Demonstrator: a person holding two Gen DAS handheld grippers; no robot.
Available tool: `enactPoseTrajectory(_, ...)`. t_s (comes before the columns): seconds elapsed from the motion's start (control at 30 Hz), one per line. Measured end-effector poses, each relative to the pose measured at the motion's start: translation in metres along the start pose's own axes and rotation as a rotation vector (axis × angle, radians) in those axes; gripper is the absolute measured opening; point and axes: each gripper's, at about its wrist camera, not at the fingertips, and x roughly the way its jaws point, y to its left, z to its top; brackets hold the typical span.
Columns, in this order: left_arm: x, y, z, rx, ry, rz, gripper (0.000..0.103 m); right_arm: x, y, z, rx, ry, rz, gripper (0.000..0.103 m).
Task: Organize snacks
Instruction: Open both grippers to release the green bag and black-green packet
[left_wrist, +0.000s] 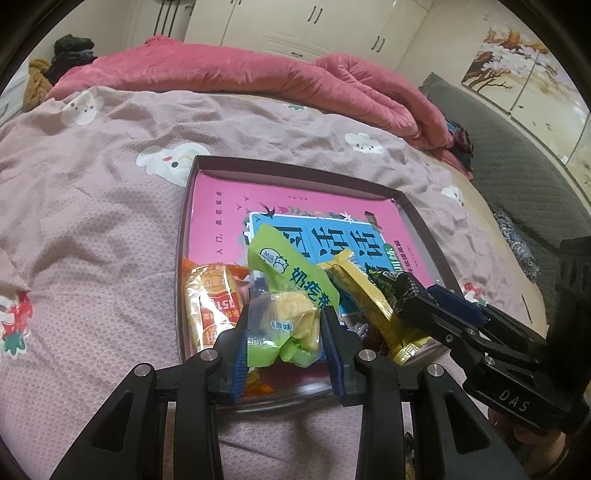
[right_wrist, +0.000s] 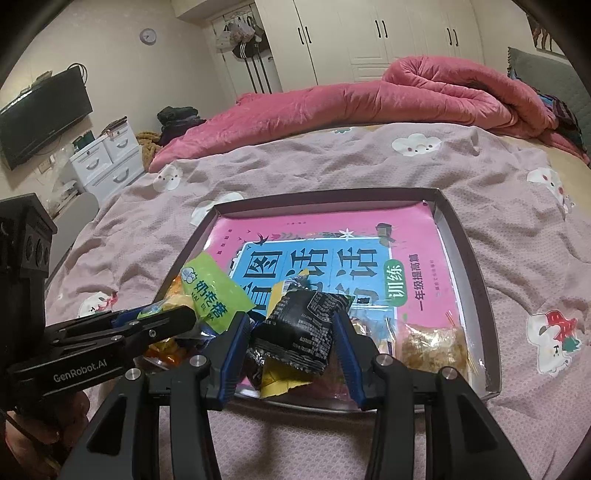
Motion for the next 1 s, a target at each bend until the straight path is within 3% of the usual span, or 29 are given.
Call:
enactPoseTrajectory(0.4, -0.0001, -0.0010, -0.0005, 0.004, 0.012, -0.014, 0.037, -0.0002, 0.0055, -0.0003, -0.016, 0.007, 0.000, 0.046)
enactPoseTrajectory(0.63, -0.0004, -0.0026, -0.0012, 0.007, 0.008, -0.011, 0.051, -0.0024, 0.0034, -0.0009, -0.008, 0.001, -0.003, 0.047)
enactPoseTrajectory(1.0, -0.0053, -0.0006, -0.0001, -0.001, -0.011, -0.003, 0.058, -0.0036, 0.0040, 0.0010, -0.007, 0.000, 0.004, 0.052)
